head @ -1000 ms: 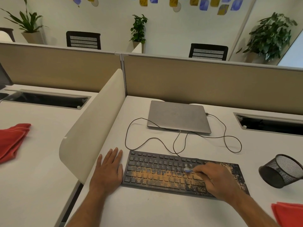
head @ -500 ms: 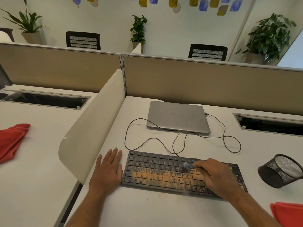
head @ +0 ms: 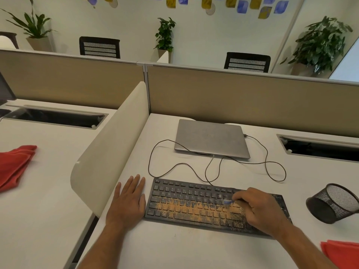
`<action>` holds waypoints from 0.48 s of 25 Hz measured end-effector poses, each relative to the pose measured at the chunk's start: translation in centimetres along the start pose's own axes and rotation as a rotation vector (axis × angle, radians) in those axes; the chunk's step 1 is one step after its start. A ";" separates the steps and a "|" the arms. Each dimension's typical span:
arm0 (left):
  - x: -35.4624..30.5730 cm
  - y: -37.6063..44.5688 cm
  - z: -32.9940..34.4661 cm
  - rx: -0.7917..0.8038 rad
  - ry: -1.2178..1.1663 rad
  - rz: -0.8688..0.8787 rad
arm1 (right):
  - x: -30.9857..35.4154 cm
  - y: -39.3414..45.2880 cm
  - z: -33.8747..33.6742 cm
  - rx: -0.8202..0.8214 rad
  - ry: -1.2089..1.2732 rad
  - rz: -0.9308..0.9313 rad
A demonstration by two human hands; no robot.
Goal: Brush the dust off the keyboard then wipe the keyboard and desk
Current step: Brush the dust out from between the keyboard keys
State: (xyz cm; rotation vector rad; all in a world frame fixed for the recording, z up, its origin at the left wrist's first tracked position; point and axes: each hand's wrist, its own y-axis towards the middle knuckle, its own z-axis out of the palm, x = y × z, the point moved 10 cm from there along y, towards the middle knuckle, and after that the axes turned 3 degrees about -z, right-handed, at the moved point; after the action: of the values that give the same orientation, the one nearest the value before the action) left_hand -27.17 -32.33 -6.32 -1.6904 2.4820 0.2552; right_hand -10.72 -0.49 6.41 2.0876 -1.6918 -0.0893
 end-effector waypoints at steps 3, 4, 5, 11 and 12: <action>0.0 0.1 0.0 0.004 -0.001 -0.001 | -0.3 0.4 -0.8 -0.042 -0.006 0.037; 0.0 0.0 0.1 0.010 0.003 -0.002 | 0.1 0.5 -0.6 -0.030 -0.016 0.020; 0.0 0.0 0.1 0.015 0.004 -0.001 | 0.5 0.5 -0.1 -0.003 -0.028 -0.006; -0.1 0.0 0.0 0.023 -0.006 -0.003 | 0.3 0.1 0.9 0.129 -0.139 -0.025; -0.2 0.0 0.0 0.020 -0.011 -0.004 | 0.1 0.2 0.5 0.115 -0.134 -0.015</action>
State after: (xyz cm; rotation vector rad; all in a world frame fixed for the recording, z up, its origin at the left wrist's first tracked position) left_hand -27.16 -32.17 -6.30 -1.6813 2.4646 0.2388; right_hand -11.01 -0.79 6.04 2.2235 -1.7980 -0.1422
